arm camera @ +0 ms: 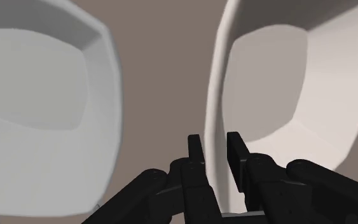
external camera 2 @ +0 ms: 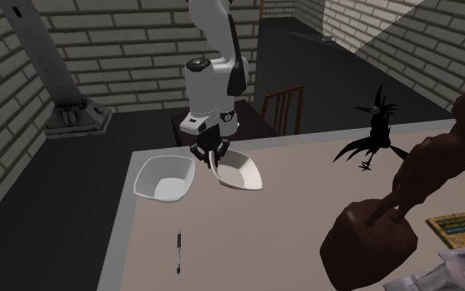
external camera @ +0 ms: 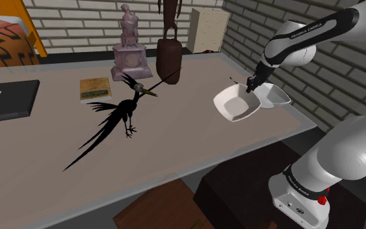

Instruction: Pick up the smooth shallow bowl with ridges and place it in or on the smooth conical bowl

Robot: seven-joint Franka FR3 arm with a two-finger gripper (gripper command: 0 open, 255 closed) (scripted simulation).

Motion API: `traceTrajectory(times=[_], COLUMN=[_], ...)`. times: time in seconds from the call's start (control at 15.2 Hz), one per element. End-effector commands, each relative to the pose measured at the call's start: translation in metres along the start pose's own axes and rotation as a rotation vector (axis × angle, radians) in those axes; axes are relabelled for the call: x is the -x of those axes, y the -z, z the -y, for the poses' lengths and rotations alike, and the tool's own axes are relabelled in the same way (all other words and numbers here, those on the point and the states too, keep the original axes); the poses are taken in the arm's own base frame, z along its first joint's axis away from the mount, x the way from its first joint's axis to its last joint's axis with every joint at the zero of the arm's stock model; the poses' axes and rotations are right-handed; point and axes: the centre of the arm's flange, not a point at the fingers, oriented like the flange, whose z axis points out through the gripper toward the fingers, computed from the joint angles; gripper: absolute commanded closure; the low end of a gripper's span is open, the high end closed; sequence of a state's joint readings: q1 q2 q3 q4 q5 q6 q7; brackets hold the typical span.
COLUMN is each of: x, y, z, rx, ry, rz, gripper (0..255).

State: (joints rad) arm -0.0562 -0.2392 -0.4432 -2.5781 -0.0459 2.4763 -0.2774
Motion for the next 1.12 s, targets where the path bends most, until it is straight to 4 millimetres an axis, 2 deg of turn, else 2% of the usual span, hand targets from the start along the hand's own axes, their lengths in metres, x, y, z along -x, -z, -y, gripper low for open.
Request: traceTrajectory(times=[0.0,0.92,1.06], x=[-0.001,-0.011,-0.010], y=[0.011,0.082,0.086], z=[0.000,0.003,-0.023], rx=[0.000,0.000,0.000], ry=[0.000,0.000,0.000], rz=[0.000,0.000,0.000], gripper=[255,255,255])
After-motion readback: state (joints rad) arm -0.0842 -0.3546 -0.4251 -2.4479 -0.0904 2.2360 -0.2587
